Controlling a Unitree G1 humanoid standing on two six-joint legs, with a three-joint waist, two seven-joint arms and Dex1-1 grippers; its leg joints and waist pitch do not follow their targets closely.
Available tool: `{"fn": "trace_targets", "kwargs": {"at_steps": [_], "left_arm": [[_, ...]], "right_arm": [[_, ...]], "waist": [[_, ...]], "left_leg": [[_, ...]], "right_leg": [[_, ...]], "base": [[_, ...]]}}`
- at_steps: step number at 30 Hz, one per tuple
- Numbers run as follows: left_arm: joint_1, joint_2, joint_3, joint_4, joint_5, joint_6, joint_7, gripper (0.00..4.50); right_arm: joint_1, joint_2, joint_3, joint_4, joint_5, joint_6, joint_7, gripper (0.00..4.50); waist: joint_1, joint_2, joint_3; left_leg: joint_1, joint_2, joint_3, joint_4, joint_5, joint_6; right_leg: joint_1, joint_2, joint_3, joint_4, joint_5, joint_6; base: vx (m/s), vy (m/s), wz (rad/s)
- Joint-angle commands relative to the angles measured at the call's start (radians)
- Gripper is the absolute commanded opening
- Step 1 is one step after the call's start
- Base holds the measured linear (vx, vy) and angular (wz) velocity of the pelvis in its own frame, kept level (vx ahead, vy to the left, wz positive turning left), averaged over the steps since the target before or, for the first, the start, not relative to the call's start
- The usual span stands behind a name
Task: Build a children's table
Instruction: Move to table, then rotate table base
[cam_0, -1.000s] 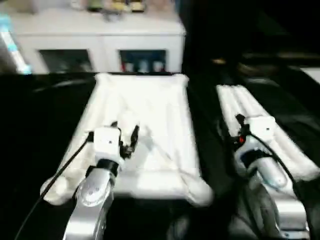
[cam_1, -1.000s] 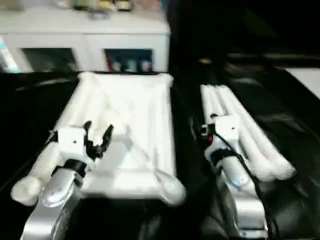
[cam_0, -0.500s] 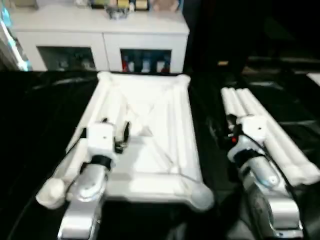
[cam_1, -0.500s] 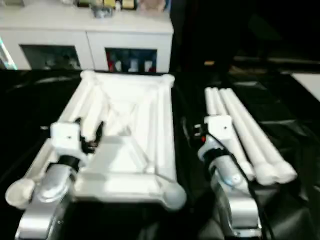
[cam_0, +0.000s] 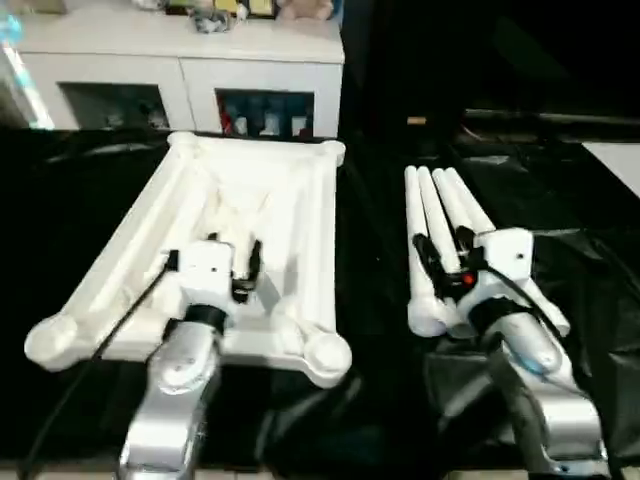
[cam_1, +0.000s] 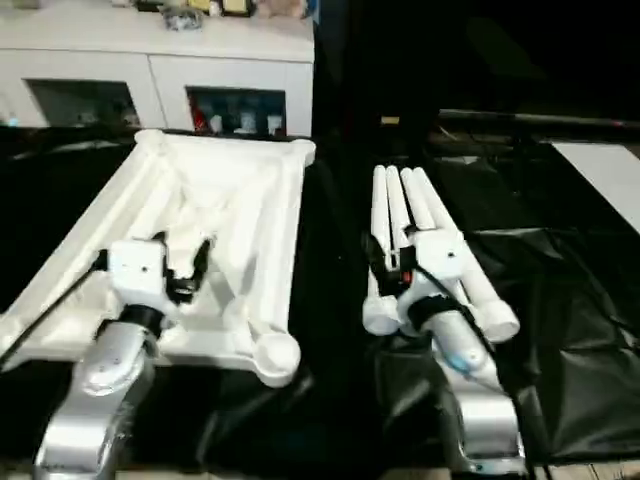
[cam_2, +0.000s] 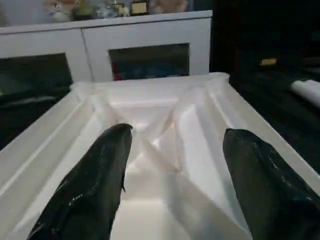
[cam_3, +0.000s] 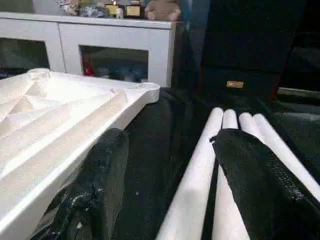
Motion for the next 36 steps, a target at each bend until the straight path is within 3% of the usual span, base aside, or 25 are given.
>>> {"fn": "trace_targets", "kwargs": {"at_steps": [1,3,7,8,9,11,12,13,14,15,16,18,20,21,23,24,25,26,27,28,29,30,31,32,36], "left_arm": [[-0.005,0.001,-0.001,-0.009,-0.016,0.007,-0.018,3.29],[-0.006,0.003,-0.002,-0.009,-0.024,-0.002,-0.02,3.29],[-0.008,0.004,-0.001,-0.008,-0.024,0.001,-0.017,3.29],[-0.009,0.003,0.0,-0.007,-0.024,0.002,-0.017,3.29],[-0.009,0.002,0.001,-0.008,-0.026,0.002,-0.02,3.29],[-0.01,0.001,0.001,-0.008,-0.026,0.004,-0.023,3.29],[-0.011,0.001,0.002,-0.009,-0.027,0.005,-0.024,3.29],[-0.011,0.001,0.002,-0.009,-0.028,0.005,-0.025,3.29],[-0.011,0.002,0.003,-0.009,-0.029,0.006,-0.025,3.29],[-0.011,0.003,0.003,-0.009,-0.029,0.006,-0.025,3.29],[-0.011,0.003,0.003,-0.009,-0.029,0.006,-0.025,3.29],[-0.01,0.004,0.005,-0.011,-0.031,0.007,-0.023,3.29],[-0.008,0.006,0.006,-0.015,-0.034,0.007,-0.024,3.29],[-0.004,0.008,0.004,-0.019,-0.044,-0.008,-0.036,3.29],[0.001,0.015,-0.003,-0.023,-0.05,-0.013,-0.054,3.29],[0.006,0.025,-0.014,-0.027,-0.056,-0.014,-0.079,3.29],[0.007,0.029,-0.018,-0.027,-0.057,-0.019,-0.088,3.29],[0.024,0.08,-0.053,-0.031,-0.087,-0.054,-0.201,3.29],[0.03,0.102,-0.065,-0.032,-0.106,-0.068,-0.253,3.49],[0.035,0.127,-0.075,-0.034,-0.122,-0.068,-0.299,3.6],[0.038,0.148,-0.081,-0.035,-0.136,-0.063,-0.338,3.65],[0.036,0.175,-0.082,-0.036,-0.15,-0.058,-0.378,3.71],[0.033,0.202,-0.077,-0.037,-0.17,-0.05,-0.423,3.86],[0.028,0.22,-0.07,-0.036,-0.188,-0.045,-0.456,3.86],[-0.011,0.294,-0.073,-0.033,-0.244,-0.01,-0.591,4.24]], "right_arm": [[-0.008,0.002,0.009,-0.01,0.007,0.019,0.004,3.03],[-0.012,-0.002,0.025,-0.009,-0.014,0.022,0.004,3.03],[-0.013,-0.011,0.04,-0.006,-0.033,0.02,0.007,3.03],[-0.013,-0.013,0.044,-0.006,-0.031,0.021,0.013,3.03],[-0.012,-0.008,0.044,-0.005,-0.021,0.022,0.017,3.03],[-0.011,0.005,0.031,-0.006,0.002,0.034,0.014,3.03],[-0.012,0.008,0.025,-0.005,0.007,0.04,0.01,3.03],[-0.013,0.006,0.026,-0.003,0.005,0.042,0.01,3.03],[-0.013,0.004,0.027,-0.002,0.004,0.043,0.011,3.03],[-0.013,0.002,0.029,0.001,0.002,0.042,0.012,3.03],[-0.013,0.002,0.029,0.001,0.002,0.042,0.012,3.03],[-0.012,-0.001,0.034,0.003,-0.004,0.04,0.016,3.03],[-0.011,-0.002,0.038,0.002,-0.005,0.04,0.018,3.03],[-0.011,-0.001,0.041,0.001,-0.007,0.041,0.02,3.03],[-0.012,0.0,0.043,0.002,-0.008,0.041,0.02,3.03],[-0.012,0.0,0.044,0.001,-0.008,0.042,0.02,3.03],[-0.012,0.001,0.042,0.001,-0.006,0.042,0.02,3.03],[-0.01,0.005,0.033,-0.01,0.017,0.037,0.033,3.03],[-0.008,0.005,0.031,-0.017,0.028,0.035,0.042,3.03],[-0.006,0.003,0.03,-0.028,0.051,0.039,0.064,3.03],[-0.003,0.002,0.031,-0.039,0.073,0.044,0.086,3.03],[-0.004,-0.009,0.035,-0.048,0.08,0.043,0.107,3.03],[-0.006,-0.023,0.038,-0.054,0.089,0.044,0.131,3.03],[-0.009,-0.035,0.04,-0.056,0.093,0.044,0.148,3.03],[-0.03,-0.08,0.017,-0.043,0.131,0.045,0.219,3.03]], "waist": [[0.015,-0.018,-0.029],[0.011,-0.01,-0.019],[-0.021,0.017,-0.001],[0.024,0.072,0.003],[-0.022,0.055,0.002],[-0.015,0.003,0.006],[-0.026,-0.022,0.039],[-0.009,-0.008,0.034],[0.011,-0.003,0.021],[0.017,0.001,0.01],[-0.002,0.021,-0.008],[-0.038,0.036,-0.014],[-0.045,0.014,-0.018],[0.009,-0.026,-0.059],[0.043,-0.024,-0.06],[0.058,-0.002,-0.051],[0.058,-0.002,-0.051],[0.044,0.064,-0.072],[0.018,0.082,-0.068],[0.031,0.065,-0.072],[0.039,0.058,-0.069],[0.05,0.049,-0.057],[0.056,0.025,-0.048],[0.062,0.03,-0.044],[0.043,0.037,-0.031]], "left_leg": [[-0.01,0.041,-0.024,-0.061,-0.074,0.05],[0.025,0.045,-0.015,-0.094,-0.221,-0.013],[0.096,0.069,-0.032,-0.129,-0.55,-0.025],[-0.097,0.059,-0.064,-0.237,-0.695,-0.007],[-0.065,0.045,-0.095,-0.239,-0.705,0.036],[-0.004,0.001,-0.08,-0.143,-0.543,0.016],[0.124,-0.012,-0.017,0.051,-0.222,0.027],[0.087,0.004,-0.025,0.014,-0.198,0.029],[0.088,0.022,-0.022,-0.055,-0.23,0.024],[0.103,0.038,-0.026,-0.104,-0.243,0.027],[0.181,0.103,-0.055,-0.166,-0.318,0.034],[0.21,0.153,-0.092,-0.198,-0.319,0.101],[0.176,0.098,-0.052,-0.161,-0.186,0.184],[-0.003,-0.031,-0.012,-0.017,-0.009,0.213],[-0.079,0.022,-0.058,0.05,0.062,0.129],[-0.079,0.061,-0.073,-0.031,0.243,-0.001],[-0.079,0.061,-0.073,-0.031,0.243,-0.001],[0.006,0.082,-0.084,-0.047,0.563,0.038],[0.051,0.179,-0.157,-0.055,0.858,0.173],[0.083,0.191,-0.174,-0.032,0.99,0.208],[0.068,0.159,-0.149,-0.034,0.959,0.194],[0.016,0.072,-0.081,-0.045,0.749,0.127],[-0.018,0.039,-0.047,-0.067,0.458,0.051],[-0.022,0.044,-0.037,-0.09,0.229,-0.007],[-0.007,0.058,-0.028,-0.141,-0.128,-0.084]], "right_leg": [[0.043,-0.128,0.093,-0.157,-0.492,0.015],[0.022,-0.087,0.06,-0.176,-0.764,0.062],[0.026,-0.056,-0.012,-0.211,-0.766,0.039],[0.215,-0.047,-0.055,0.0,-0.6,0.037],[0.189,-0.026,-0.026,0.031,-0.384,0.0],[0.13,-0.109,0.007,-0.136,-0.703,0.005],[0.037,-0.162,0.052,-0.287,-1.085,-0.09],[0.103,-0.169,0.07,-0.262,-1.041,-0.097],[0.133,-0.131,0.054,-0.225,-0.914,-0.086],[0.128,-0.092,0.045,-0.192,-0.769,-0.107],[0.075,-0.047,0.014,-0.118,-0.436,-0.185],[0.03,-0.052,0.003,-0.046,-0.098,-0.222],[0.049,-0.083,0.025,-0.071,0.02,-0.241],[0.261,-0.157,0.178,-0.113,0.221,-0.358],[0.283,-0.217,0.243,-0.095,0.628,-0.441],[0.216,-0.077,0.154,-0.008,1.072,-0.327],[0.216,-0.077,0.154,-0.008,1.072,-0.327],[0.115,0.006,0.062,0.037,0.832,-0.171],[0.026,-0.036,0.069,0.044,0.38,-0.074],[-0.011,-0.081,0.102,0.009,0.217,-0.01],[-0.001,-0.078,0.101,-0.012,0.226,0.003],[0.036,-0.055,0.086,-0.048,0.273,-0.02],[0.067,-0.053,0.087,-0.058,0.254,-0.048],[0.075,-0.057,0.093,-0.068,0.192,-0.06],[0.073,-0.054,0.093,-0.096,-0.045,-0.088]], "base": [[-0.101,-0.117,-0.03],[-0.07,-0.082,0.08],[-0.052,-0.012,0.04],[-0.068,0.018,0.12],[-0.045,0.022,0.36],[0.014,-0.013,0.47],[0.023,-0.069,0.6],[0.023,-0.069,0.6],[0.078,-0.001,0.15],[0.129,0.028,0.2],[0.181,0.022,0.3],[0.108,0.002,0.23],[0.125,0.017,0.11],[0.199,0.038,0.15],[0.188,0.067,0.21],[0.034,0.086,0.35],[-0.03,0.093,0.3],[-0.103,0.029,0.11],[0.0,0.0,0.0],[0.0,0.0,0.0],[0.0,0.0,0.0],[-0.068,0.081,0.05],[-0.079,0.03,-0.05],[-0.079,0.03,-0.05],[-0.061,-0.02,-0.04]]}}
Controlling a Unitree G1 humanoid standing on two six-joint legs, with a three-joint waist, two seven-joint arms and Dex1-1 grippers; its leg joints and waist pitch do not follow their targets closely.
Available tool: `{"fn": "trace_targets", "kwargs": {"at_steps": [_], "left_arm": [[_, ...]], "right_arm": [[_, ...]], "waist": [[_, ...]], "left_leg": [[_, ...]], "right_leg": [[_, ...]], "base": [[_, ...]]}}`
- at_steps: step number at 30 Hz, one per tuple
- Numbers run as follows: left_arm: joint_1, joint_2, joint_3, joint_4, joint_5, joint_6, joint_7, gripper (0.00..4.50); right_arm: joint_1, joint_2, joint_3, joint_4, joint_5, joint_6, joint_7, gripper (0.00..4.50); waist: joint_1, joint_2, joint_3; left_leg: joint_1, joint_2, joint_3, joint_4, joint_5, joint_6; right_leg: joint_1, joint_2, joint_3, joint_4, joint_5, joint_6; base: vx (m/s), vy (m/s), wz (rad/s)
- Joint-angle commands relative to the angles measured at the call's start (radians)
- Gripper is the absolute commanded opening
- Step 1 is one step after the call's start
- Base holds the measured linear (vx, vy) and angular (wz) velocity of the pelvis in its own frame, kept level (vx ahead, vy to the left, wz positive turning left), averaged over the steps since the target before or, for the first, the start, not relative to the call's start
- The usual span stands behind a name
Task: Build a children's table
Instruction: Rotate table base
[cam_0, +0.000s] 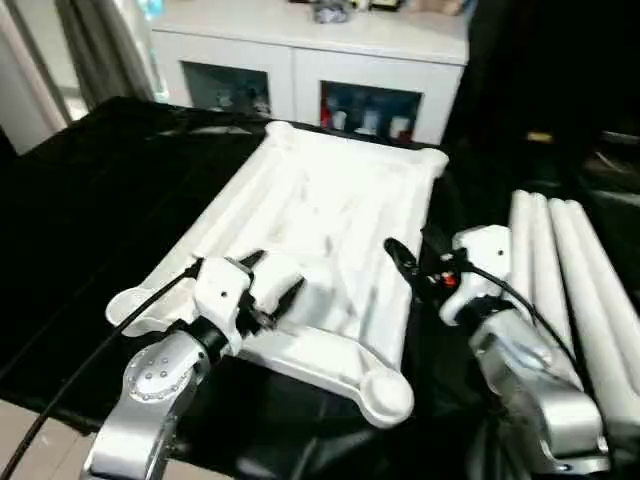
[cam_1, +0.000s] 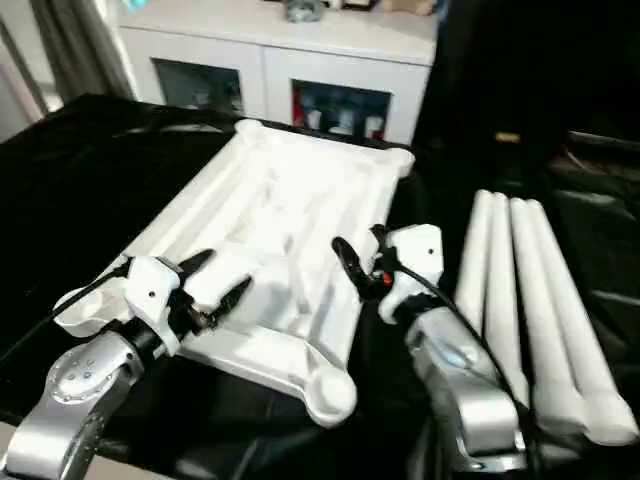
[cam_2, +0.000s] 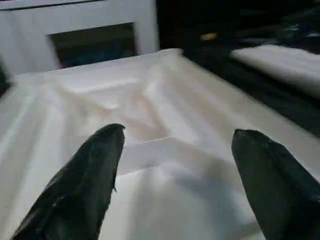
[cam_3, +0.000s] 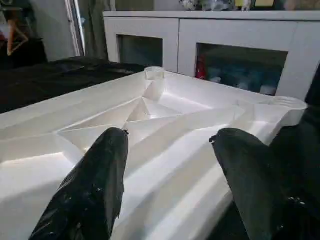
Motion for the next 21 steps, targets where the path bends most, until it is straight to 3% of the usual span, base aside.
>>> {"fn": "trace_targets", "kwargs": {"at_steps": [1,4,5,7,8,14,16,17,18,21], "left_arm": [[-0.042,0.06,-0.01,-0.015,-0.052,0.03,-0.124,4.38],[-0.07,0.106,-0.032,-0.003,-0.081,0.047,-0.217,4.38],[-0.078,0.118,-0.038,0.002,-0.089,0.053,-0.243,4.38],[-0.1,0.149,-0.055,0.017,-0.093,0.072,-0.3,4.38],[-0.127,0.178,-0.076,0.04,-0.075,0.074,-0.343,4.38],[-0.255,0.253,-0.141,0.172,-0.04,0.05,-0.516,4.13],[-0.289,0.258,-0.15,0.21,-0.031,0.044,-0.54,4.04],[-0.347,0.261,-0.163,0.288,-0.014,0.027,-0.581,3.94],[-0.376,0.262,-0.172,0.334,-0.004,0.018,-0.604,3.67],[-0.449,0.263,-0.206,0.446,0.014,0.014,-0.665,3.62]], "right_arm": [[-0.024,-0.035,-0.031,-0.01,0.037,0.007,0.064,3.03],[-0.041,-0.076,-0.04,-0.006,0.067,0.013,0.124,3.03],[-0.045,-0.089,-0.04,-0.005,0.075,0.013,0.141,3.03],[-0.05,-0.134,-0.033,-0.009,0.09,0.02,0.199,3.03],[-0.048,-0.19,-0.018,-0.015,0.095,0.024,0.27,3.03],[-0.024,-0.41,0.017,-0.049,0.121,0.082,0.523,3.03],[-0.022,-0.441,0.015,-0.058,0.129,0.093,0.553,3.03],[-0.019,-0.475,0.015,-0.072,0.14,0.106,0.592,3.03],[-0.015,-0.49,0.018,-0.081,0.143,0.107,0.611,3.03],[-0.001,-0.539,0.037,-0.112,0.176,0.128,0.667,3.03]], "waist": [[-0.008,0.002,-0.037],[-0.013,0.006,-0.033],[-0.014,0.003,-0.031],[-0.015,0.004,-0.036],[-0.016,0.008,-0.037],[-0.022,0.004,-0.043],[-0.023,0.003,-0.048],[-0.024,0.0,-0.048],[-0.022,0.001,-0.052],[-0.021,-0.005,-0.051]], "left_leg": [[0.023,0.036,0.001,-0.102,-0.244,-0.033],[0.024,0.041,0.008,-0.109,-0.269,-0.041],[0.022,0.041,0.009,-0.11,-0.275,-0.041],[0.024,0.042,0.01,-0.109,-0.262,-0.04],[0.025,0.042,0.011,-0.107,-0.258,-0.037],[0.022,0.045,0.019,-0.101,-0.196,-0.003],[0.02,0.045,0.022,-0.097,-0.158,0.012],[0.019,0.045,0.023,-0.096,-0.152,0.017],[0.023,0.045,0.026,-0.092,-0.133,0.029],[0.023,0.044,0.028,-0.091,-0.119,0.044]], "right_leg": [[0.029,-0.05,0.021,-0.092,-0.103,-0.142],[0.02,-0.053,0.026,-0.104,-0.199,-0.138],[0.02,-0.053,0.026,-0.107,-0.22,-0.136],[0.018,-0.05,0.025,-0.105,-0.218,-0.136],[0.017,-0.049,0.026,-0.105,-0.207,-0.141],[0.022,-0.047,0.024,-0.101,-0.109,-0.182],[0.026,-0.048,0.021,-0.094,-0.021,-0.207],[0.028,-0.047,0.02,-0.094,-0.006,-0.21],[0.028,-0.048,0.022,-0.09,0.029,-0.218],[0.029,-0.047,0.021,-0.092,0.046,-0.229]], "base": [[-0.083,-0.029,-0.07],[-0.074,-0.026,-0.06],[-0.056,-0.017,-0.06],[0.0,0.0,0.0],[0.0,0.0,0.0],[0.0,0.0,0.0],[0.0,0.0,0.0],[0.0,0.0,0.0],[0.0,0.0,0.0],[0.0,0.0,0.0]]}}
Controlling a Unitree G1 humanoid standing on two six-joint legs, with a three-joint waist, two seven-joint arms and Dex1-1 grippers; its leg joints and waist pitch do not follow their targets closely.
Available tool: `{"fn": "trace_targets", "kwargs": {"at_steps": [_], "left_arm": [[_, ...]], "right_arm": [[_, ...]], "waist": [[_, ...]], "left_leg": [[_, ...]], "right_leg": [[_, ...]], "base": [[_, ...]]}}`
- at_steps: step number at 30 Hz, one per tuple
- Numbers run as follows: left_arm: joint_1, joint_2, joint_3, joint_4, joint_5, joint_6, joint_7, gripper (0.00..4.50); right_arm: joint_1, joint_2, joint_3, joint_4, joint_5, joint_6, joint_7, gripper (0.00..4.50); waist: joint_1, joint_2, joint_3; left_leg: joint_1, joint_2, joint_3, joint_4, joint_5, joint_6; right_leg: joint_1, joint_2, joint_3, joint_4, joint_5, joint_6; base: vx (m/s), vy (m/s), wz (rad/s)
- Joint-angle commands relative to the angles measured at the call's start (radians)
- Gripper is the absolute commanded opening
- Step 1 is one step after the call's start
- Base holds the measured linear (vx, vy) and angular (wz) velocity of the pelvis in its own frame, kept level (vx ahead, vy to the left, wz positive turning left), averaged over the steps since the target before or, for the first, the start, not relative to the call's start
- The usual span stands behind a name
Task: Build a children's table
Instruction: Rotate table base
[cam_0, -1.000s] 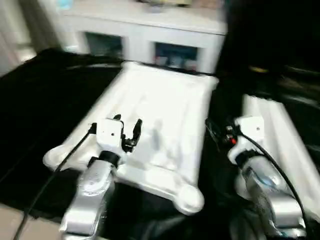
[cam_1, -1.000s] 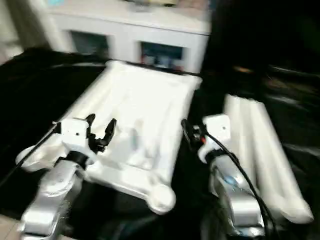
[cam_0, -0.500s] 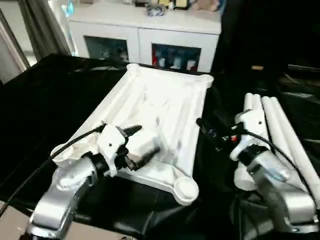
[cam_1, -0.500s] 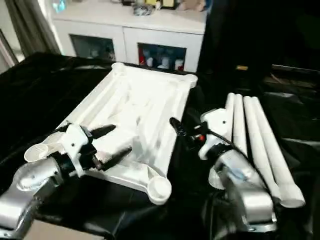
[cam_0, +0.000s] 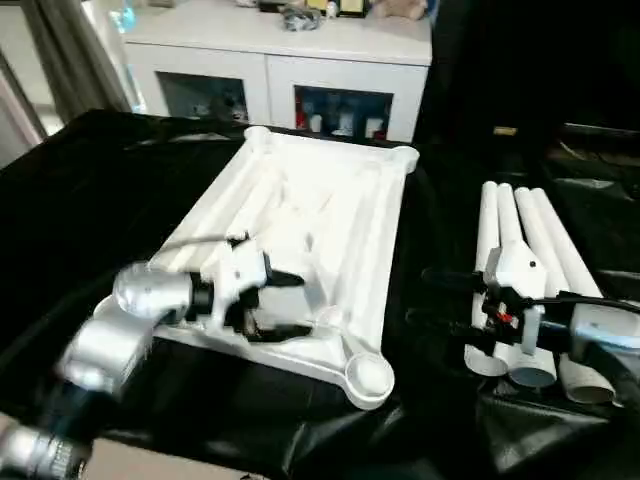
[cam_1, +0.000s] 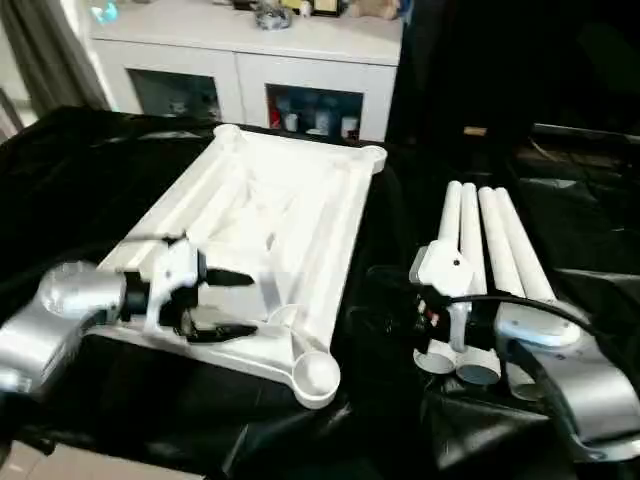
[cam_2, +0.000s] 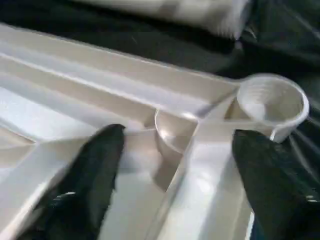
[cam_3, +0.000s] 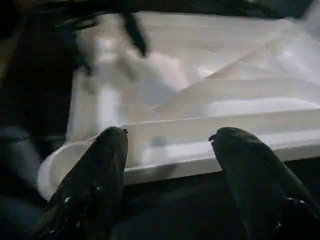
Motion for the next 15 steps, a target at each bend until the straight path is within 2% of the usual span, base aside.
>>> {"fn": "trace_targets", "kwargs": {"at_steps": [1,2,3,5,6,7,8,9,10,12,13,15], "left_arm": [[-0.022,0.005,-0.026,0.052,0.025,-0.008,-0.038,3.57],[-0.037,0.004,-0.036,0.077,0.034,-0.019,-0.05,3.57],[-0.049,0.004,-0.046,0.095,0.041,-0.024,-0.065,3.25],[-0.061,0.004,-0.058,0.113,0.05,-0.028,-0.078,3.17],[-0.104,0.004,-0.096,0.2,0.095,-0.072,-0.126,3.17],[-0.104,0.004,-0.096,0.2,0.095,-0.072,-0.126,3.0],[-0.126,-0.001,-0.115,0.253,0.121,-0.103,-0.142,2.84],[-0.126,-0.001,-0.115,0.253,0.121,-0.103,-0.142,2.84],[-0.142,-0.006,-0.127,0.287,0.143,-0.136,-0.14,2.74],[-0.162,-0.02,-0.137,0.329,0.166,-0.167,-0.125,2.71],[-0.17,-0.027,-0.139,0.344,0.173,-0.178,-0.113,2.45],[-0.191,-0.041,-0.144,0.39,0.195,-0.209,-0.09,2.37]], "right_arm": [[0.01,-0.027,0.014,-0.036,0.026,0.023,0.042,3.03],[0.011,-0.042,0.019,-0.041,0.03,0.03,0.063,3.03],[0.012,-0.051,0.021,-0.048,0.037,0.042,0.077,3.03],[0.013,-0.057,0.022,-0.057,0.047,0.052,0.087,3.03],[0.008,-0.066,0.032,-0.075,0.059,0.081,0.098,3.03],[0.008,-0.066,0.032,-0.075,0.059,0.081,0.098,3.03],[0.006,-0.072,0.042,-0.08,0.049,0.083,0.095,3.03],[0.006,-0.072,0.042,-0.08,0.049,0.083,0.095,3.03],[0.007,-0.075,0.047,-0.084,0.046,0.082,0.093,3.03],[0.011,-0.082,0.052,-0.091,0.035,0.084,0.087,3.03],[0.011,-0.084,0.054,-0.095,0.033,0.087,0.086,3.03],[0.015,-0.088,0.057,-0.108,0.034,0.1,0.087,3.03]], "waist": [[0.004,-0.009,-0.055],[0.004,-0.01,-0.053],[0.004,-0.01,-0.053],[0.005,-0.008,-0.054],[0.005,-0.007,-0.051],[0.007,-0.006,-0.052],[0.007,0.0,-0.051],[0.007,0.0,-0.051],[0.007,-0.002,-0.051],[0.008,0.006,-0.051],[0.007,0.004,-0.051],[0.008,0.008,-0.053]], "left_leg": [[0.01,0.031,-0.003,-0.075,-0.128,0.048],[0.008,0.03,-0.003,-0.076,-0.126,0.049],[0.01,0.032,-0.002,-0.076,-0.132,0.052],[0.012,0.034,-0.001,-0.075,-0.132,0.054],[0.013,0.033,0.0,-0.077,-0.141,0.056],[0.015,0.035,0.0,-0.077,-0.147,0.051],[0.014,0.037,-0.002,-0.079,-0.154,0.043],[0.014,0.037,-0.002,-0.079,-0.154,0.043],[0.016,0.038,-0.001,-0.08,-0.173,0.029],[0.016,0.04,-0.002,-0.081,-0.183,0.019],[0.016,0.04,-0.002,-0.081,-0.185,0.018],[0.017,0.04,-0.002,-0.078,-0.177,0.019]], "right_leg": [[0.034,-0.052,0.019,-0.074,0.049,-0.23],[0.035,-0.054,0.018,-0.076,0.048,-0.233],[0.035,-0.054,0.018,-0.078,0.04,-0.238],[0.034,-0.056,0.018,-0.077,0.048,-0.249],[0.032,-0.055,0.019,-0.082,0.03,-0.252],[0.032,-0.055,0.02,-0.082,0.017,-0.252],[0.032,-0.057,0.019,-0.082,0.014,-0.257],[0.032,-0.057,0.019,-0.082,0.014,-0.257],[0.033,-0.058,0.02,-0.083,-0.004,-0.261],[0.033,-0.061,0.02,-0.082,-0.003,-0.266],[0.033,-0.06,0.02,-0.084,0.0,-0.266],[0.034,-0.059,0.02,-0.081,0.029,-0.271]], "base": [[0.0,0.0,0.0],[0.0,0.0,0.0],[0.0,0.0,0.0],[0.0,0.0,0.0],[0.0,0.0,0.0],[0.0,0.0,0.0],[0.0,0.0,0.0],[0.0,0.0,0.0],[0.0,0.0,0.0],[0.0,0.0,0.0],[0.0,0.0,0.0],[0.0,0.0,0.0]]}}
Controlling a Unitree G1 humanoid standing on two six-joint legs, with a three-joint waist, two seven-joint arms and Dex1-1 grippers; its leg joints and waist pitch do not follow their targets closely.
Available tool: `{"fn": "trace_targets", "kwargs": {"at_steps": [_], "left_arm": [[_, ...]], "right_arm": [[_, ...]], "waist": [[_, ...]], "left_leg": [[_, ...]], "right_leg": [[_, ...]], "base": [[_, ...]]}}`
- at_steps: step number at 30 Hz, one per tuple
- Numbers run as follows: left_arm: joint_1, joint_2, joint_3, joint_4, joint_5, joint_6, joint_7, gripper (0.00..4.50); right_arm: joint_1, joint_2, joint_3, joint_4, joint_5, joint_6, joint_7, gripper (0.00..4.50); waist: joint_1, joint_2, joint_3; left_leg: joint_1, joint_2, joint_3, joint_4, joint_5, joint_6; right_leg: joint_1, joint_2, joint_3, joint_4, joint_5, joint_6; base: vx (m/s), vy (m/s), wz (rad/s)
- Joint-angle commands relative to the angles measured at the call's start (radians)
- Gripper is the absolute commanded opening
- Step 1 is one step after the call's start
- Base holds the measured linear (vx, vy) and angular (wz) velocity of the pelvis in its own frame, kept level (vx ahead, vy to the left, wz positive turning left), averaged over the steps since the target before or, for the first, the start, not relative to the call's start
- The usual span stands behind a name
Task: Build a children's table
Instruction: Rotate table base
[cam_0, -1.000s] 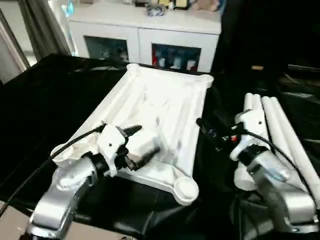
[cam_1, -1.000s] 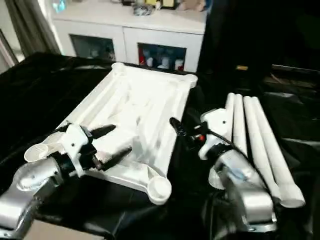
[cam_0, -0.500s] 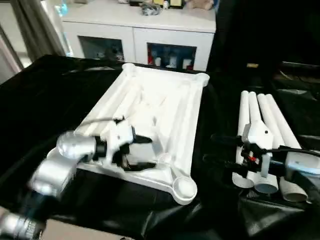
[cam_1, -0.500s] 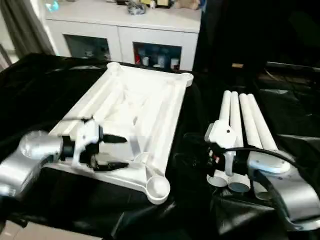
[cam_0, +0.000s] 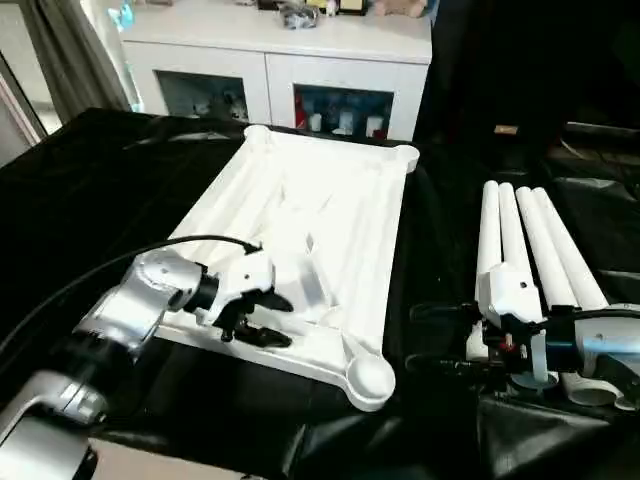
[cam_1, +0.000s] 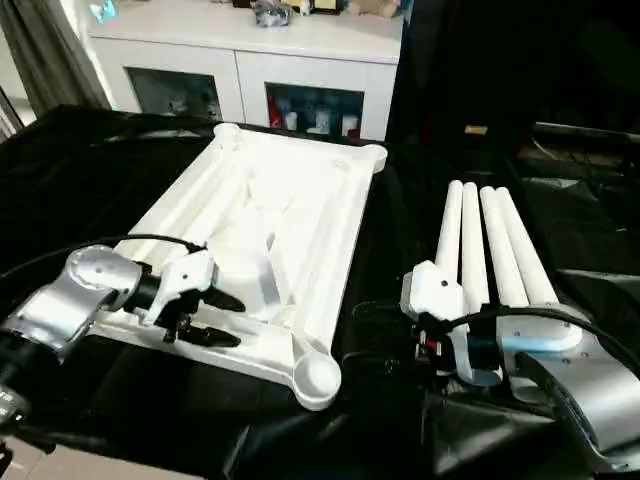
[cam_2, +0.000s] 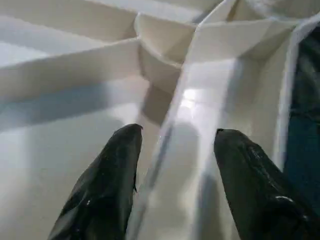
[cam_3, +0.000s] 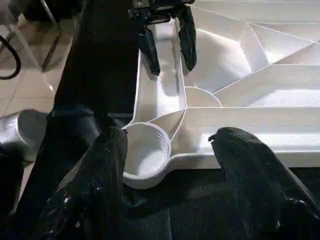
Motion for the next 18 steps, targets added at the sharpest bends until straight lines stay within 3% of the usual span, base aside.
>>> {"fn": "trace_targets", "kwargs": {"at_steps": [1,2,3,9,10,12,13,14,18], "left_arm": [[-0.041,-0.011,-0.007,0.061,0.041,-0.06,0.039,2.32],[-0.053,-0.02,-0.009,0.094,0.053,-0.085,0.047,2.24],[-0.062,-0.027,-0.01,0.121,0.062,-0.104,0.052,2.14],[-0.098,-0.05,-0.018,0.21,0.104,-0.16,0.085,1.56],[-0.1,-0.05,-0.02,0.217,0.109,-0.163,0.088,1.56],[-0.108,-0.053,-0.023,0.24,0.117,-0.173,0.086,1.37],[-0.12,-0.058,-0.023,0.276,0.128,-0.196,0.081,1.32],[-0.121,-0.058,-0.022,0.278,0.129,-0.197,0.081,1.24],[-0.138,-0.072,0.008,0.311,0.131,-0.213,0.122,0.97]], "right_arm": [[0.004,-0.017,0.014,-0.038,-0.002,0.025,0.0,3.03],[0.008,-0.026,0.021,-0.046,-0.006,0.032,0.001,3.03],[0.011,-0.034,0.028,-0.051,-0.011,0.035,0.0,3.03],[0.03,-0.047,0.032,-0.066,-0.026,0.034,-0.009,3.03],[0.034,-0.047,0.032,-0.07,-0.026,0.033,-0.009,3.03],[0.036,-0.049,0.031,-0.075,-0.027,0.036,-0.012,3.03],[0.037,-0.051,0.031,-0.079,-0.023,0.041,-0.021,3.03],[0.038,-0.052,0.031,-0.08,-0.023,0.041,-0.021,3.03],[0.045,-0.049,0.03,-0.081,-0.036,0.028,-0.033,3.03]], "waist": [[0.005,0.002,-0.056],[0.007,0.007,-0.055],[0.005,0.003,-0.053],[0.008,0.003,-0.053],[0.008,0.007,-0.051],[0.008,0.006,-0.051],[0.009,0.014,-0.05],[0.009,0.009,-0.05],[0.012,0.013,-0.046]], "left_leg": [[0.014,0.037,-0.005,-0.075,-0.16,0.022],[0.016,0.037,-0.005,-0.075,-0.166,0.021],[0.013,0.035,-0.005,-0.076,-0.169,0.023],[0.014,0.038,-0.006,-0.076,-0.175,0.017],[0.016,0.04,-0.006,-0.077,-0.192,0.014],[0.017,0.041,-0.007,-0.079,-0.2,0.009],[0.017,0.041,-0.008,-0.079,-0.201,0.007],[0.017,0.04,-0.007,-0.079,-0.204,0.006],[0.016,0.041,-0.006,-0.08,-0.206,0.006]], "right_leg": [[0.038,-0.06,0.022,-0.077,0.058,-0.273],[0.036,-0.06,0.021,-0.077,0.055,-0.273],[0.038,-0.057,0.021,-0.081,0.047,-0.27],[0.039,-0.062,0.023,-0.08,0.05,-0.272],[0.037,-0.063,0.023,-0.082,0.024,-0.273],[0.037,-0.063,0.024,-0.083,0.002,-0.273],[0.035,-0.064,0.024,-0.083,-0.005,-0.275],[0.037,-0.064,0.024,-0.085,-0.014,-0.274],[0.034,-0.064,0.026,-0.087,-0.028,-0.275]], "base": [[0.0,0.0,0.0],[0.0,0.0,0.0],[0.0,0.0,0.0],[0.0,0.0,0.0],[0.0,0.0,0.0],[0.0,0.0,0.0],[0.0,0.0,0.0],[0.0,0.0,0.0],[0.0,0.0,0.0]]}}
